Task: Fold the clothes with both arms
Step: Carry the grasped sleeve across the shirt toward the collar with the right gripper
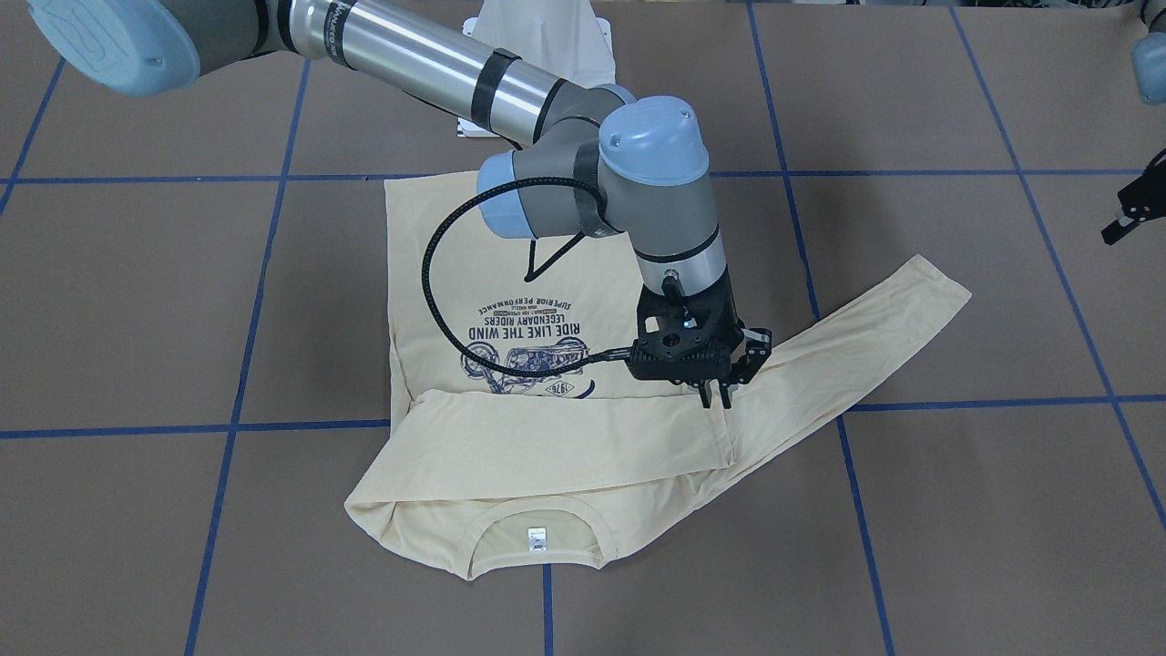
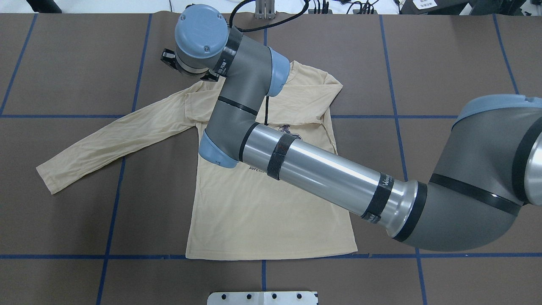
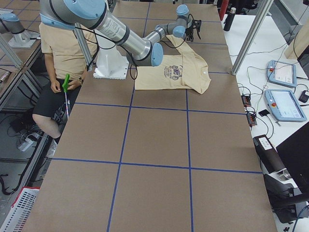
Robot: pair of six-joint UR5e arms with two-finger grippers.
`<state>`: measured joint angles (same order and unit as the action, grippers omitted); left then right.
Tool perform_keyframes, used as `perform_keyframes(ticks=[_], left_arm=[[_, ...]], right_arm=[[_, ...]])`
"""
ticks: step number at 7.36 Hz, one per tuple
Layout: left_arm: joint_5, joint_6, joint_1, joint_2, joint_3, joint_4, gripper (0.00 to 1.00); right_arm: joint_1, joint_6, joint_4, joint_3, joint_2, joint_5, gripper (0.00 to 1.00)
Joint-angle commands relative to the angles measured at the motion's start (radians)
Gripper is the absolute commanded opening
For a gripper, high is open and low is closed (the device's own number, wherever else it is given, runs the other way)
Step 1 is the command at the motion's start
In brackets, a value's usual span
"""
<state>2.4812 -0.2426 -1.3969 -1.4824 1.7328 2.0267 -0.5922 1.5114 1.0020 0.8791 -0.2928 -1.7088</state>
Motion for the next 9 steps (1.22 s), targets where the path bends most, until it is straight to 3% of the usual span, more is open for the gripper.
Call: perform_keyframes(ticks=[1, 4, 6, 7, 8, 9], left_arm=[[-0.011, -0.13, 0.05, 0.014, 0.004, 0.036, 1.0], [-0.149, -0.208, 0.232, 0.027, 0.017, 0.142, 1.0], [-0.148, -0.204, 0.242, 0.053, -0.011, 0.148, 1.0], [-0.15, -0.205, 0.284, 0.051, -0.027, 0.153, 1.0], [-0.15, -0.205, 0.32, 0.045, -0.056, 0.152, 0.99], [-0.148, -0.205, 0.325, 0.036, -0.083, 0.155, 0.92]], right_arm=[[0.0, 0.031, -0.002, -0.006, 0.015, 0.005, 0.98], [-0.004, 0.098, 0.006, 0.099, -0.043, -0.026, 0.98], [-0.023, 0.108, 0.006, 0.382, -0.292, -0.084, 0.98], [-0.053, 0.108, 0.016, 0.42, -0.324, -0.145, 0.98], [-0.101, 0.108, 0.099, 0.461, -0.344, -0.243, 0.98], [-0.118, 0.102, 0.14, 0.553, -0.408, -0.265, 0.99]])
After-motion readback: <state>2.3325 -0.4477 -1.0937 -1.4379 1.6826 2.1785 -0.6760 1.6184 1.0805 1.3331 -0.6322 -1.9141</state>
